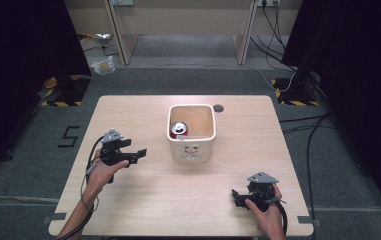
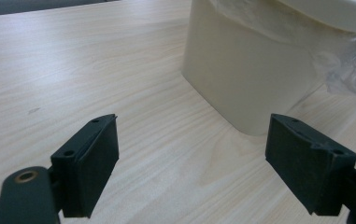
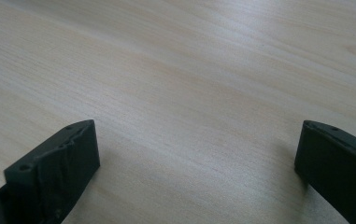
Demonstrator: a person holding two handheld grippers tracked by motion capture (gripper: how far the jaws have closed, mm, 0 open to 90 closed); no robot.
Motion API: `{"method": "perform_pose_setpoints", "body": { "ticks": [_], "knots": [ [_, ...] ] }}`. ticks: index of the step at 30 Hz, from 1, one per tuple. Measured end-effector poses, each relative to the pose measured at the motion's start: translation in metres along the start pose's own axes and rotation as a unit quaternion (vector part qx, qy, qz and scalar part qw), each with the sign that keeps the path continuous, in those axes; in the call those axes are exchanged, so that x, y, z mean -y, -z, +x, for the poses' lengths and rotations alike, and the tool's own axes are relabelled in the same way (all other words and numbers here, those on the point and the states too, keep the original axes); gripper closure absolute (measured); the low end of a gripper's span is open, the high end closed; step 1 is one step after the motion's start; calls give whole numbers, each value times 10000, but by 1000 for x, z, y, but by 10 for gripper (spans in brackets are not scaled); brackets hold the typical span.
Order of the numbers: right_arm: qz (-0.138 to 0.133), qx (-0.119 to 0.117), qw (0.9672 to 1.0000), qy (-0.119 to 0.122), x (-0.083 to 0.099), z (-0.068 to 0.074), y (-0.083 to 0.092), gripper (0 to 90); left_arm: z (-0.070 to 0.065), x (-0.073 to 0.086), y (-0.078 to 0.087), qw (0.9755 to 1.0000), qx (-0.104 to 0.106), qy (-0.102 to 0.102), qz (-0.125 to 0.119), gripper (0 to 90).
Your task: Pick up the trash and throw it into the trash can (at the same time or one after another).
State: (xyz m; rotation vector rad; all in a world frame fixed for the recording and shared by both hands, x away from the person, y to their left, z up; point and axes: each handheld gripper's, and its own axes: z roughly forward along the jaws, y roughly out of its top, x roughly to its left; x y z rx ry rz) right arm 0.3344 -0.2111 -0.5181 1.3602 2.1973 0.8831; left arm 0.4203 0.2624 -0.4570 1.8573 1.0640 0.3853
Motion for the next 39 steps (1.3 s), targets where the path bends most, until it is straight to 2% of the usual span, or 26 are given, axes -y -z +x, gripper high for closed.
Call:
{"method": "perform_pose_setpoints", "body": {
  "ticks": [9, 20, 30, 39],
  "knots": [
    [0, 0, 10000, -1, 0, 0, 0, 3, -4, 7, 2, 10000, -7, -64, -63, 167],
    [0, 0, 10000, 0, 0, 0, 0, 3, -2, 18, 5, 10000, -37, -16, 5, 167],
    [-1, 0, 10000, -1, 0, 0, 0, 3, -5, 36, 3, 9998, -43, -54, 179, 167],
    [0, 0, 10000, -2, 0, 0, 0, 3, -10, 58, -7, 9984, -28, -142, 541, 167]
  ]
}}
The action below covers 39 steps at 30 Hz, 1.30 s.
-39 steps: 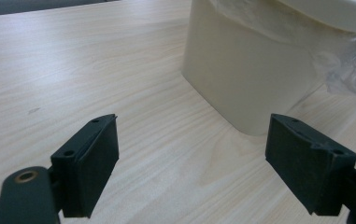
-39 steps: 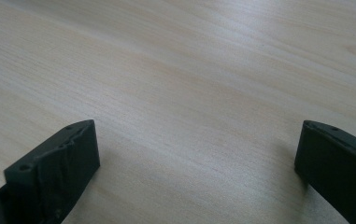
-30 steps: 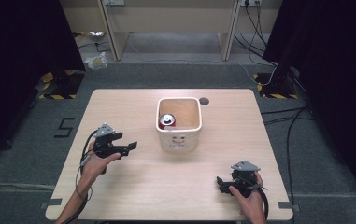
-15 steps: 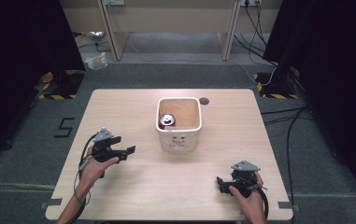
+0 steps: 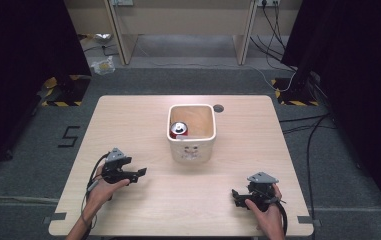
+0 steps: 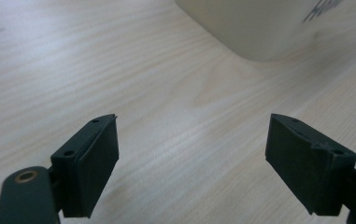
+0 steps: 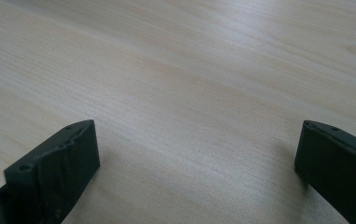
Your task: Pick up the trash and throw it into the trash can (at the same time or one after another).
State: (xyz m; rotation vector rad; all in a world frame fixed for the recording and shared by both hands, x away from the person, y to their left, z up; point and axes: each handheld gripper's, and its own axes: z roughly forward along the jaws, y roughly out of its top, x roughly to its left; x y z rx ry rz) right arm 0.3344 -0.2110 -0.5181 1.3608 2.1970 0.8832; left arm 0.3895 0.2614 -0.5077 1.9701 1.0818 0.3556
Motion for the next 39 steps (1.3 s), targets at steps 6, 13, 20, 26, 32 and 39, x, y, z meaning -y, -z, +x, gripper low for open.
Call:
{"method": "perform_pose_setpoints", "body": {
  "ticks": [6, 13, 20, 26, 32, 39],
  "knots": [
    [-2, 0, 10000, 3, 0, 0, 0, 3, -4, 9, -6, 9999, -35, -84, 147, 167],
    [-1, 0, 10000, 2, 0, 0, 0, 3, -9, 14, -8, 9994, -77, -218, 243, 167],
    [0, 1, 10000, 2, 0, 0, 0, 3, -12, 17, -3, 9991, -158, -299, 254, 168],
    [-1, 0, 10000, 4, 0, 0, 0, 3, -16, 22, 2, 9985, -265, -401, 278, 168],
    [-1, 1, 10000, 3, 0, 0, 0, 3, -19, 27, 5, 9973, -426, -518, 286, 169],
    [-2, 2, 10000, 3, 0, 0, 0, 3, -19, 28, 7, 9975, -448, -436, 339, 159]
  ]
}}
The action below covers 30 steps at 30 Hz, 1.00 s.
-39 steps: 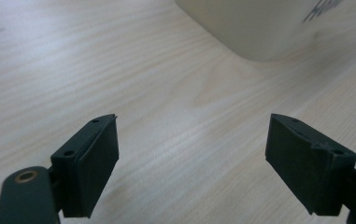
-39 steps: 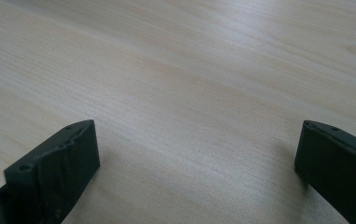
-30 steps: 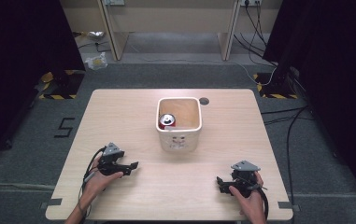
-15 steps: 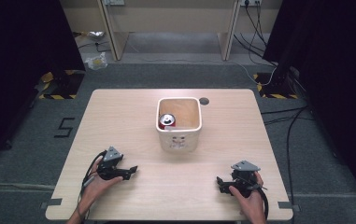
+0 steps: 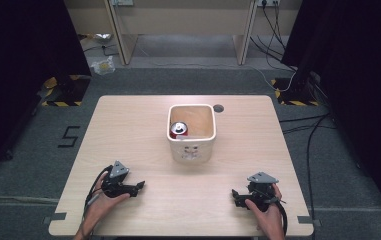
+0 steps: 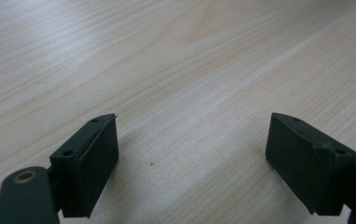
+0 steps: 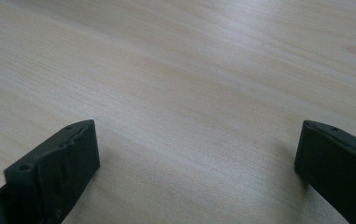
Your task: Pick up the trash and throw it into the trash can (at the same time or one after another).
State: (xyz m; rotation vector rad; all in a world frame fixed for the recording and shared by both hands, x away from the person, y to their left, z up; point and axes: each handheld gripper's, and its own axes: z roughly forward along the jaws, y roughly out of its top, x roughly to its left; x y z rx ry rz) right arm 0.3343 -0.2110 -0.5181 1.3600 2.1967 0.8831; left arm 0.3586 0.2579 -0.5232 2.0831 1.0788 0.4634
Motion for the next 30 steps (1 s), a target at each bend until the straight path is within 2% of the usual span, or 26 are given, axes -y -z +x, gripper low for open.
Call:
{"method": "perform_pose_setpoints", "body": {
  "ticks": [30],
  "knots": [
    [2, -13, 10000, 25, 0, 0, 0, 5, 1, -1, -1, 10000, -18, 43, -14, 156]
  ]
}}
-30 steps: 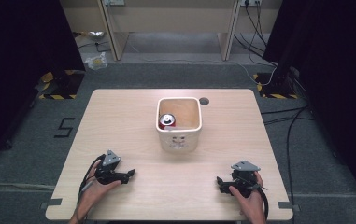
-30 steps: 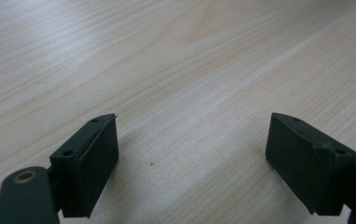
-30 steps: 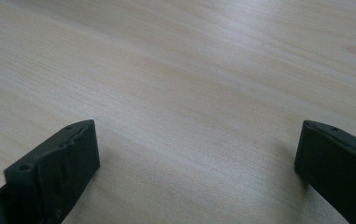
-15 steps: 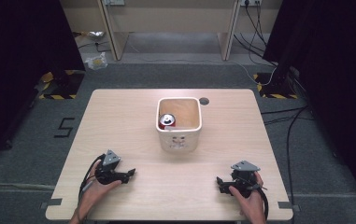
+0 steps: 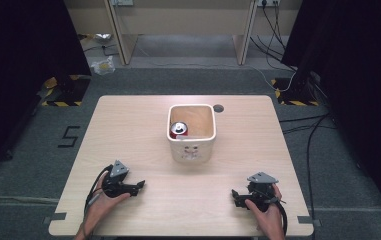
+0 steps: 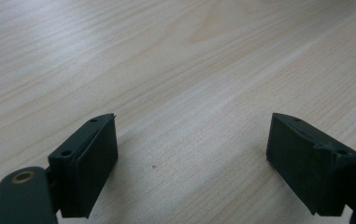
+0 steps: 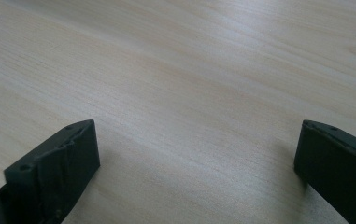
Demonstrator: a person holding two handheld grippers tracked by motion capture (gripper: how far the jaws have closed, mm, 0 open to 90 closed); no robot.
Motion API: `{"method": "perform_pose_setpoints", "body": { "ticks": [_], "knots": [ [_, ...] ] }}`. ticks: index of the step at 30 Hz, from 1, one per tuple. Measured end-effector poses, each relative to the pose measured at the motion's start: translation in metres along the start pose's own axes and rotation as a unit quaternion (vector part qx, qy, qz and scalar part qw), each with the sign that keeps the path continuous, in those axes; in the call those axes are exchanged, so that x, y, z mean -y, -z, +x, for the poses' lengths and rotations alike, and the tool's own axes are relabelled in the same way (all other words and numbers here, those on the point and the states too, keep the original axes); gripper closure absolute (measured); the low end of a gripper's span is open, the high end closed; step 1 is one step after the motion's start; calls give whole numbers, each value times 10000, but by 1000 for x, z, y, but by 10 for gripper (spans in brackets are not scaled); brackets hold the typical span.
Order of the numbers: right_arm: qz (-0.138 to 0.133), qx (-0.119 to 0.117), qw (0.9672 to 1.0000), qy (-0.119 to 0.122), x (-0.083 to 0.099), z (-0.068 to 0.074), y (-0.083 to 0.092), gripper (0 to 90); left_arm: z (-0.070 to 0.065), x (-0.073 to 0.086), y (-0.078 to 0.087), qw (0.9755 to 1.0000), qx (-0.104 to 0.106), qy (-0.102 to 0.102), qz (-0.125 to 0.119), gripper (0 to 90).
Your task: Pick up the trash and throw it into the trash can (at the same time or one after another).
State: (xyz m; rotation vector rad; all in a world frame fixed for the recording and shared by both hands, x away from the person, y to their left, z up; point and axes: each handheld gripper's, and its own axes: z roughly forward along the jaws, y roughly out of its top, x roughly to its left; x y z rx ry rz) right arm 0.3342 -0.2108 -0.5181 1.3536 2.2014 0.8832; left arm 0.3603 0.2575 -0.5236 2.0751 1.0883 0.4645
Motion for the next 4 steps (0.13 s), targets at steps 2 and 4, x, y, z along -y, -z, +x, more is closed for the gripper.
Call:
{"method": "perform_pose_setpoints", "body": {
  "ticks": [2, 4],
  "knots": [
    [-1, 0, 10000, 0, 0, 0, 0, 4, 0, 0, 0, 10000, 0, 7, -4, 156],
    [-1, -2, 10000, -1, 0, 0, 0, 4, 0, 0, 0, 10000, -2, 13, -6, 156]
  ]
}}
